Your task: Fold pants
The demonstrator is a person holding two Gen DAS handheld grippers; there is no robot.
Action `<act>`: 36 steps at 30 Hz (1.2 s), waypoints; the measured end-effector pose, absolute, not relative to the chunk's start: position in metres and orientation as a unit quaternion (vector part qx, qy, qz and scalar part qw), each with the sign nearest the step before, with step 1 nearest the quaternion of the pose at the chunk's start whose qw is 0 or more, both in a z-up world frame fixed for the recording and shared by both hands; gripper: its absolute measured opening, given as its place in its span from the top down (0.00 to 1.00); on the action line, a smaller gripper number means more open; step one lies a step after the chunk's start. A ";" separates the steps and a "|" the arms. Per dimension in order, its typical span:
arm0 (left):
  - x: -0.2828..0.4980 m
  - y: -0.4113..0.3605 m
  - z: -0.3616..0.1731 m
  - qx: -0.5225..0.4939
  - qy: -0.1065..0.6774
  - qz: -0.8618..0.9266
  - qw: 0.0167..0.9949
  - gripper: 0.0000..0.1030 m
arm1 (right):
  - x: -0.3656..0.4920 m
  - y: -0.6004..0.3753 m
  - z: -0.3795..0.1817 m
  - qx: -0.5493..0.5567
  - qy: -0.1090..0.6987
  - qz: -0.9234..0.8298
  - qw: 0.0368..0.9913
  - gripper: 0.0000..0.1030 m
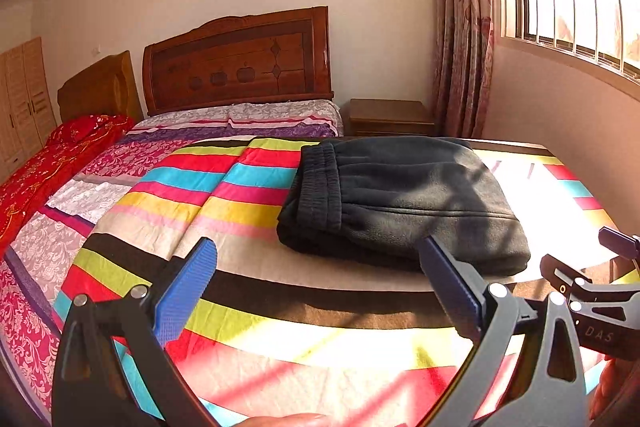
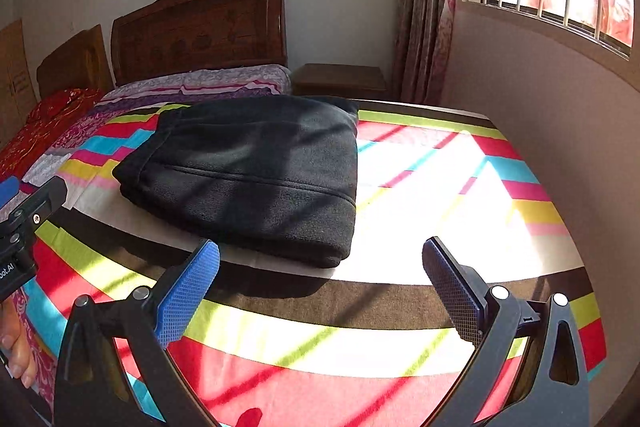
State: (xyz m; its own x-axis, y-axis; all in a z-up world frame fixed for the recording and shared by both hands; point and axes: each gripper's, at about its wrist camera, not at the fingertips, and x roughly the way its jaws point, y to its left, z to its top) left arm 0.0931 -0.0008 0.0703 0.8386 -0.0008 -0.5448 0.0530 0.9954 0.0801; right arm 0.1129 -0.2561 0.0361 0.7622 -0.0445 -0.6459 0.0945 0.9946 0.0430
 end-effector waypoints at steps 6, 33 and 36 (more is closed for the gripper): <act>0.106 -0.003 0.053 0.046 0.310 -0.021 0.949 0.02 | 0.145 -0.292 0.029 0.026 0.357 -0.021 0.933 0.05; 0.114 -0.003 0.038 0.053 0.330 -0.023 0.942 0.02 | 0.199 -0.362 0.020 0.011 0.380 -0.006 0.925 0.05; 0.114 -0.003 0.038 0.052 0.331 -0.023 0.942 0.02 | 0.195 -0.354 0.019 0.011 0.380 -0.007 0.925 0.05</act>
State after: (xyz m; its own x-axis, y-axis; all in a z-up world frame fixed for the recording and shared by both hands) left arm 0.1139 -0.0035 0.0378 0.7803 -0.0084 -0.6253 0.0775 0.9935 0.0834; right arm 0.1947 -0.3542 0.0191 0.7107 -0.0036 -0.7035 0.0205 0.9997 0.0156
